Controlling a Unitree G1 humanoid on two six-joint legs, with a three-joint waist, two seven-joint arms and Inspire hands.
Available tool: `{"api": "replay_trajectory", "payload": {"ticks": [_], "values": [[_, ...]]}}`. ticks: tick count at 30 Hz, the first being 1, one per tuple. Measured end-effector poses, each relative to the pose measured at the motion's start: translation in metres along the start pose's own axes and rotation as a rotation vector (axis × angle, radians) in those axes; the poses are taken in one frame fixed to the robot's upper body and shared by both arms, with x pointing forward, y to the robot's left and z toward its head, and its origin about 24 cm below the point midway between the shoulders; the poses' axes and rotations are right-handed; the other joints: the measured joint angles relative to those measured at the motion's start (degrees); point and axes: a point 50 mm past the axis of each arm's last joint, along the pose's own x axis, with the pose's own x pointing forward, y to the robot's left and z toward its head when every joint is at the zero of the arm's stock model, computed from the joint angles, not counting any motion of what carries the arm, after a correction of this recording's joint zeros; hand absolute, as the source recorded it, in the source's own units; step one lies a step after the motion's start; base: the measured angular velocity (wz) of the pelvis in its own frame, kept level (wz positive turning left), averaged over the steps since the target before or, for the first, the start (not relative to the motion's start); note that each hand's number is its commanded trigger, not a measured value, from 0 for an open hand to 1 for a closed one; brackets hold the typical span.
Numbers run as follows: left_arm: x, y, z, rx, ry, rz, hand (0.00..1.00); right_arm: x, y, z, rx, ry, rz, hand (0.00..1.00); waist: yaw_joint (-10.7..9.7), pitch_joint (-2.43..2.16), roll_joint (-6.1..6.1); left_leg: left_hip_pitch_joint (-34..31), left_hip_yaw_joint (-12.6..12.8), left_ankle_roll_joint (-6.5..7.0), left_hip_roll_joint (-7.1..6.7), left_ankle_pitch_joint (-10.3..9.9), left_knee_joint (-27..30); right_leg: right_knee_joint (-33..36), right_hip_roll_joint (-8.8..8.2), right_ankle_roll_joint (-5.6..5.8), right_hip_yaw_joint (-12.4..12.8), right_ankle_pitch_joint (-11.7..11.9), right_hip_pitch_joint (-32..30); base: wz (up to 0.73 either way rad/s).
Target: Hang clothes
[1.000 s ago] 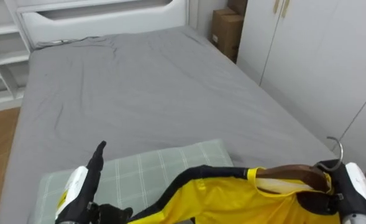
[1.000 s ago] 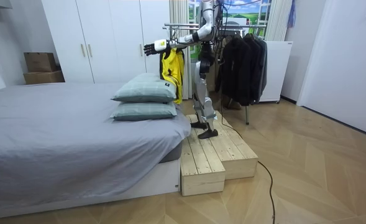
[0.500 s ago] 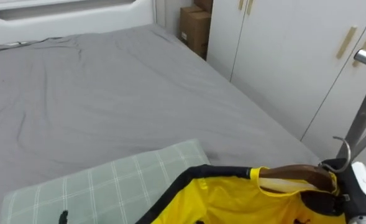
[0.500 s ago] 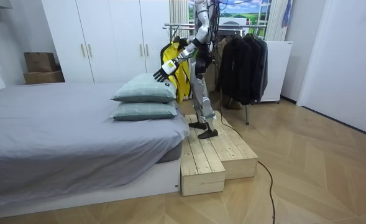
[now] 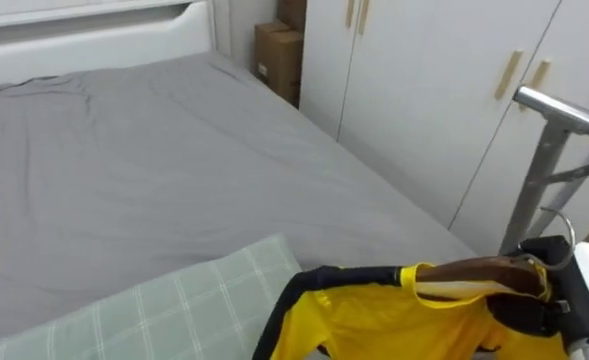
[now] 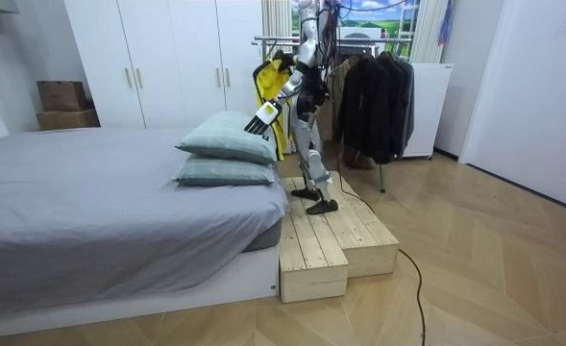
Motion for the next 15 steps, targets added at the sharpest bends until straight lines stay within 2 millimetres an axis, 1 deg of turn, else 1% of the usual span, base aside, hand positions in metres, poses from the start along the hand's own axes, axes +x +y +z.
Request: {"api": "replay_trajectory", "payload": {"ticks": [1,2,3,4,5,6,7,8,9,10,11,13,14,15], "values": [[0.0,0.005,-0.003,0.008,0.018,0.018,0.0,-0.001,0.003,0.001,0.007,0.011,0.009,1.0,-0.14,-0.02,-0.39,-0.26,0.27,0.03,0.91,-0.09,3.15,0.72,0.67,-0.26,1.74,-0.61,-0.12,-0.56],[-0.001,0.007,-0.006,0.007,0.028,0.031,0.0,-0.001,0.004,0.001,0.009,0.014,0.013,1.0,-0.05,0.03,-0.48,-0.49,0.1,0.04,1.59,-0.07,5.54,1.11,1.04,-0.26,2.82,-0.96,-0.12,-0.71],[-0.003,0.011,-0.011,0.007,0.056,0.054,0.0,-0.001,0.005,0.001,0.007,0.018,0.022,1.0,0.22,0.09,-0.59,-2.06,-1.76,0.27,3.0,0.06,10.86,1.51,1.96,-0.72,4.79,-1.42,0.36,-0.85],[-0.005,0.011,-0.018,0.012,0.09,0.068,0.0,0.0,0.006,0.002,0.006,0.02,0.027,1.0,0.31,0.15,-0.41,-4.14,-5.86,1.21,3.97,0.8,16.96,2.2,2.69,-1.24,6.91,-1.59,1.13,-0.89],[-0.006,0.013,-0.022,0.015,0.111,0.077,0.0,0.0,0.008,0.002,0.004,0.023,0.033,1.0,0.29,0.13,-0.47,-5.43,-8.09,1.04,3.92,1.09,19.4,2.49,2.91,-1.51,8.04,-1.73,1.4,-0.9],[-0.008,0.014,-0.027,0.025,0.148,0.092,0.0,-0.001,0.011,0.003,-0.007,0.022,0.046,1.0,0.14,0.37,-0.95,-8.4,-11.89,0.89,3.4,0.94,23.59,3.12,2.9,-1.76,9.87,-1.88,1.86,-0.82],[-0.009,0.015,-0.033,0.034,0.189,0.106,0.0,-0.001,0.014,0.004,-0.014,0.022,0.057,1.0,-0.11,0.55,-1.11,-11.68,-14.29,0.81,3.37,0.94,26.67,3.14,2.91,-2.22,11.08,-1.67,2.41,-0.77],[-0.01,0.015,-0.035,0.036,0.206,0.111,0.0,-0.001,0.015,0.004,-0.022,0.023,0.061,1.0,-0.24,0.63,-1.03,-13.26,-15.52,0.77,3.38,0.95,27.49,3.14,2.99,-2.79,11.53,-1.37,2.69,-0.75],[-0.01,0.015,-0.037,0.044,0.233,0.117,0.0,-0.001,0.016,0.004,-0.03,0.026,0.066,1.0,-0.18,0.8,-0.8,-15.76,-18.2,0.56,3.07,1.07,27.82,3.1,3.82,-2.88,13.76,-1.4,3.1,-0.91],[-0.013,0.015,-0.044,0.058,0.265,0.125,0.0,-0.002,0.018,0.004,-0.03,0.024,0.073,1.0,0.3,0.81,-0.8,-17.76,-21.35,0.52,1.78,1.1,25.95,3.11,4.47,-2.62,16.47,-1.59,3.52,-0.99],[-0.016,0.016,-0.048,0.062,0.283,0.13,0.0,-0.002,0.019,0.005,-0.03,0.02,0.078,1.0,0.26,0.82,-0.88,-18.58,-23.33,0.54,0.62,1.12,24.41,3.08,4.61,-2.54,17.58,-1.64,3.68,-1.1],[-0.023,0.013,-0.063,0.068,0.367,0.143,0.0,-0.002,0.023,0.008,-0.032,0.006,0.088,1.0,0.55,0.93,-0.88,-19.64,-29.95,0.77,-4.15,1.33,15.96,2.9,4.98,-2.24,23.53,-1.44,4.48,-1.17],[-0.025,0.012,-0.066,0.066,0.387,0.144,0.0,-0.003,0.025,0.008,-0.032,0.003,0.092,1.0,0.68,0.93,-0.8,-19.64,-31.52,0.74,-5.4,1.48,13.45,2.8,5.14,-2.07,25.31,-1.32,4.59,-1.31],[-0.028,0.009,-0.071,0.066,0.423,0.146,0.0,-0.003,0.029,0.011,-0.031,-0.005,0.106,1.0,0.94,0.96,-0.67,-19.63,-33.87,1.4,-6.92,2.4,9.33,2.7,5.3,-1.98,28.05,-0.91,4.55,-1.26]]}}
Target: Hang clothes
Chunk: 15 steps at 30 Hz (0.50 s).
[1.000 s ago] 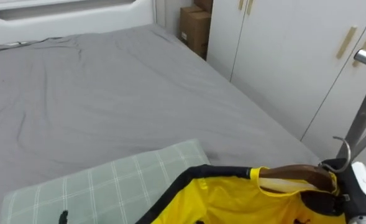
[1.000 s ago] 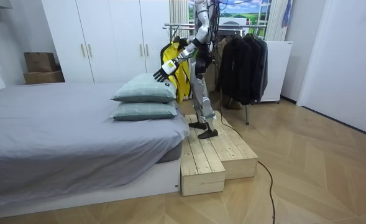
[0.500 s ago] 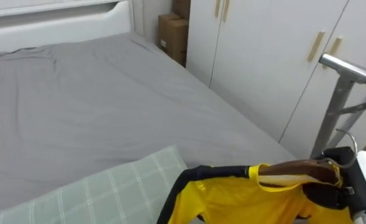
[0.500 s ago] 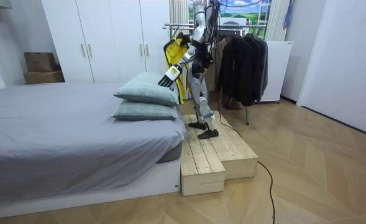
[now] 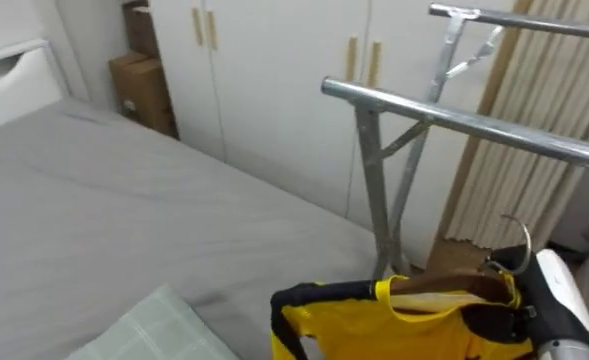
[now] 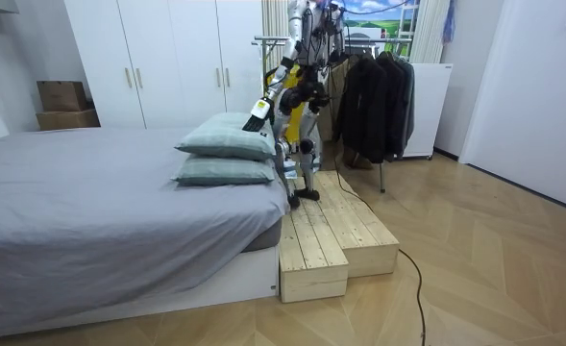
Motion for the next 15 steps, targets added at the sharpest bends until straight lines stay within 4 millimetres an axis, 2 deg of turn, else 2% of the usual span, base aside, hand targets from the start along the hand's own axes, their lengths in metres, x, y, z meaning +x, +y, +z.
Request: {"api": "replay_trajectory", "payload": {"ticks": [1,2,3,4,5,6,7,8,9,10,11,12,13,14,15], "values": [[-0.001,-0.002,-0.006,0.002,0.039,0.005,0.0,0.0,0.003,0.001,-0.001,-0.006,0.014,1.0,-0.45,0.0,0.36,0.05,-1.63,0.31,-0.89,1.85,-3.31,-0.55,0.05,-0.47,1.3,0.72,-0.07,-1.1],[-0.001,-0.004,-0.008,-0.002,0.056,0.011,0.0,-0.001,0.004,0.001,-0.002,-0.006,0.016,1.0,-1.03,0.01,0.7,0.02,-2.27,0.41,-1.04,2.99,-4.81,-1.09,0.3,-0.57,1.95,1.0,0.07,-0.71],[-0.002,-0.007,-0.009,-0.004,0.077,0.016,0.0,-0.001,0.003,0.001,-0.009,-0.004,0.01,1.0,-1.86,0.17,1.23,0.19,-3.47,0.86,-1.71,5.35,-7.55,-1.49,0.89,-0.48,3.32,1.13,-0.04,-0.54],[-0.003,-0.01,-0.011,-0.002,0.1,0.023,0.0,0.0,0.003,0.001,-0.014,0.0,0.004,1.0,-1.99,0.09,1.64,1.04,-3.54,1.58,-1.8,8.22,-10.22,-1.88,1.41,0.01,5.02,1.04,-0.5,-0.52],[-0.003,-0.011,-0.012,0.0,0.109,0.028,0.0,0.0,0.004,0.002,-0.015,0.004,0.002,1.0,-2.24,0.1,1.62,1.76,-3.2,1.41,-1.55,8.6,-11.78,-1.94,1.34,0.68,5.35,0.7,-0.69,-0.5],[-0.003,-0.013,-0.013,0.006,0.123,0.035,0.0,0.0,0.004,0.001,-0.025,0.008,-0.001,1.0,-2.45,0.5,1.59,2.84,-2.7,1.55,-1.74,8.99,-13.98,-2.03,1.03,2.72,5.85,-0.18,-1.01,-0.34],[-0.003,-0.014,-0.015,0.029,0.14,0.036,0.0,0.0,0.004,-0.001,-0.029,0.024,-0.003,1.0,-2.52,0.76,1.39,3.62,-1.42,1.91,-1.54,9.56,-15.67,-2.11,0.46,6.08,4.65,-1.02,-1.74,-0.37],[-0.004,-0.015,-0.018,0.047,0.15,0.034,0.0,0.0,0.003,-0.001,-0.036,0.03,-0.006,1.0,-2.15,0.75,1.44,3.99,-0.42,2.03,-1.29,9.74,-16.49,-2.19,-0.47,8.39,1.26,-1.57,-2.62,-0.69],[-0.005,-0.016,-0.023,0.077,0.173,0.035,0.0,0.001,0.001,0.002,-0.047,0.019,-0.015,1.0,-0.85,0.8,1.49,4.32,2.1,2.1,-0.73,9.7,-16.91,-1.75,-3.28,10.91,-8.35,-2.47,-4.91,-1.18],[-0.006,-0.017,-0.027,0.1,0.201,0.035,0.0,0.003,-0.001,0.009,-0.048,-0.013,-0.028,1.0,0.1,0.95,1.64,3.91,3.47,2.59,-0.64,9.04,-16.34,2.24,-6.7,9.36,-15.92,-4.2,-8.57,-1.32],[-0.006,-0.018,-0.029,0.104,0.218,0.032,0.0,0.006,-0.004,0.016,-0.047,-0.04,-0.041,1.0,0.04,0.81,1.21,3.04,3.42,2.24,-0.87,8.01,-15.02,6.62,-9.09,8.6,-17.67,-5.56,-11.82,-1.2],[-0.007,-0.02,-0.032,0.112,0.254,0.025,0.0,0.01,-0.009,0.026,-0.056,-0.08,-0.069,1.0,-0.87,1.19,1.01,1.14,3.67,2.18,-2.01,4.27,-10.29,12.29,-15.59,10.85,-18.72,-7.46,-17.05,-0.85],[-0.007,-0.019,-0.034,0.12,0.287,0.029,0.0,0.01,-0.008,0.025,-0.065,-0.064,-0.076,1.0,-1.19,1.73,0.26,0.71,5.04,1.86,-1.89,1.5,-6.32,14.05,-17.73,13.74,-20.51,-8.02,-18.08,-0.66],[-0.007,-0.019,-0.035,0.123,0.297,0.03,0.0,0.009,-0.007,0.022,-0.065,-0.045,-0.067,1.0,-1.36,1.78,0.41,0.94,5.39,1.83,-1.47,1.39,-5.65,13.4,-16.82,13.72,-19.96,-7.84,-17.27,-0.52],[-0.007,-0.018,-0.036,0.124,0.31,0.033,0.0,0.008,-0.004,0.019,-0.055,-0.017,-0.041,1.0,-1.25,1.59,1.51,1.85,6.85,1.69,-0.16,1.38,-6.45,10.16,-14.29,12.81,-18.77,-6.28,-15.59,-0.58]]}}
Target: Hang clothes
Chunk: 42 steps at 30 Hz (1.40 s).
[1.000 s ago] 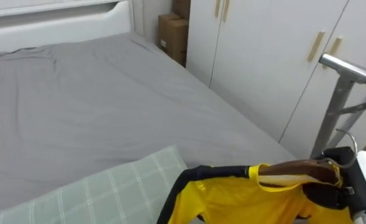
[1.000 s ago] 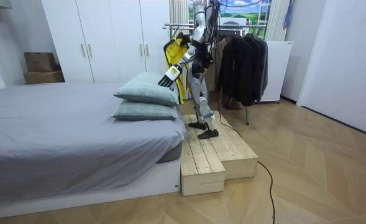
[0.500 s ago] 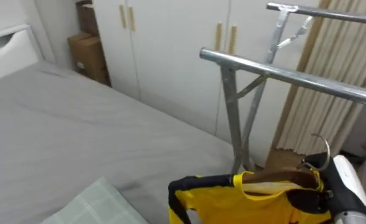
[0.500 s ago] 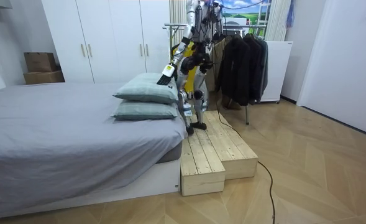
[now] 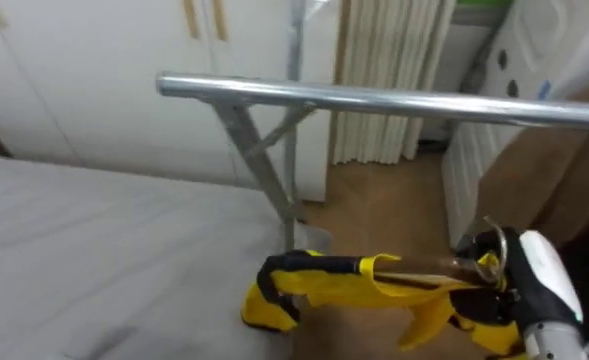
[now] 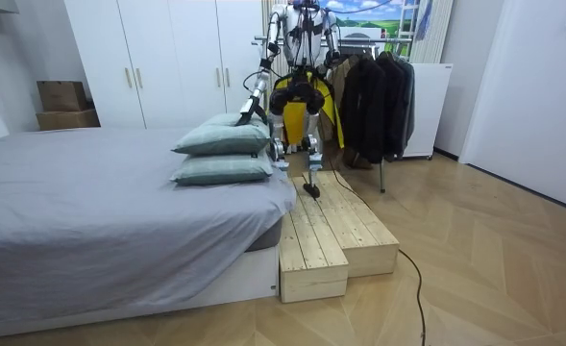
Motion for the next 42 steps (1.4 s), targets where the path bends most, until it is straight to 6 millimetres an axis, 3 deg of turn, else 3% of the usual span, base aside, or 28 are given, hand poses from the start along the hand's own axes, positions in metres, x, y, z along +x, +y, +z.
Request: {"api": "replay_trajectory", "payload": {"ticks": [1,3,4,9,15,19,24,33,37,42], "values": [[0.001,0.002,-0.001,-0.003,0.013,0.003,0.0,0.0,0.001,0.0,0.013,0.005,0.02,1.0,0.46,-0.15,0.54,0.86,1.79,-0.47,1.6,0.19,-1.98,-3.49,1.5,-1.55,0.03,2.39,0.89,-0.6],[0.001,0.005,-0.003,-0.001,0.035,0.012,0.0,0.001,0.003,0.003,0.011,-0.009,0.037,1.0,0.54,-0.13,0.29,1.59,3.35,-1.66,2.78,0.88,-3.97,-6.95,3.25,-3.93,-0.1,4.6,1.5,-0.51],[0.001,0.006,-0.004,0.002,0.056,0.014,0.0,0.0,0.006,0.005,0.002,-0.016,0.053,1.0,0.55,-0.15,0.28,2.32,4.29,-1.77,3.27,0.95,-4.59,-8.32,3.78,-4.15,0.07,5.38,2.22,-0.37],[0.001,0.009,-0.006,0.021,0.103,0.021,0.0,0.002,0.007,0.006,-0.012,-0.007,0.084,1.0,0.56,-0.2,0.22,4.76,5.07,-2.03,3.62,1.1,-6.36,-10.5,4.76,-3.68,1.3,6.2,4.57,-0.12],[0.001,0.012,-0.002,0.1,0.09,0.055,0.0,0.003,0.008,0.012,0.008,-0.023,0.084,1.0,0.49,-0.28,-0.69,4.76,5.42,-2.12,3.83,1.7,-7.25,-12.83,5.66,-3.8,2.91,7.51,4.99,-0.06],[0.001,0.013,0.002,0.107,0.091,0.083,0.0,0.003,0.01,0.018,0.018,-0.044,0.082,1.0,0.07,-0.23,-1.07,4.78,6.02,-2.18,4.54,1.99,-7.28,-16.19,6.16,-3.65,3.2,9.71,6.25,-0.09],[0.0,0.014,0.002,0.108,0.089,0.103,0.0,0.003,0.009,0.019,-0.012,-0.051,0.08,1.0,-0.51,-0.12,-1.68,4.67,5.81,-2.12,4.56,2.22,-7.34,-17.41,6.16,-3.59,3.42,10.58,6.77,0.0],[0.001,0.016,0.005,0.113,0.075,0.112,0.0,0.005,-0.009,0.033,-0.057,-0.124,0.078,1.0,-1.47,-0.15,-1.68,4.47,4.45,-2.42,4.55,2.76,-8.04,-17.73,5.85,-3.65,1.58,11.33,7.49,0.06],[0.001,0.018,0.006,0.14,0.065,0.118,0.0,0.011,-0.025,0.051,-0.044,-0.206,0.058,1.0,-1.07,-0.16,-1.69,4.61,4.06,-2.52,4.52,3.21,-8.48,-17.92,5.84,-3.66,1.3,11.33,7.66,0.06],[0.001,0.02,0.011,0.134,0.045,0.121,0.0,0.014,-0.027,0.058,0.037,-0.234,0.063,1.0,-0.48,-0.17,-1.7,4.59,3.57,-2.58,4.52,3.26,-8.46,-17.92,5.76,-3.65,0.69,11.32,7.81,0.05]]}}
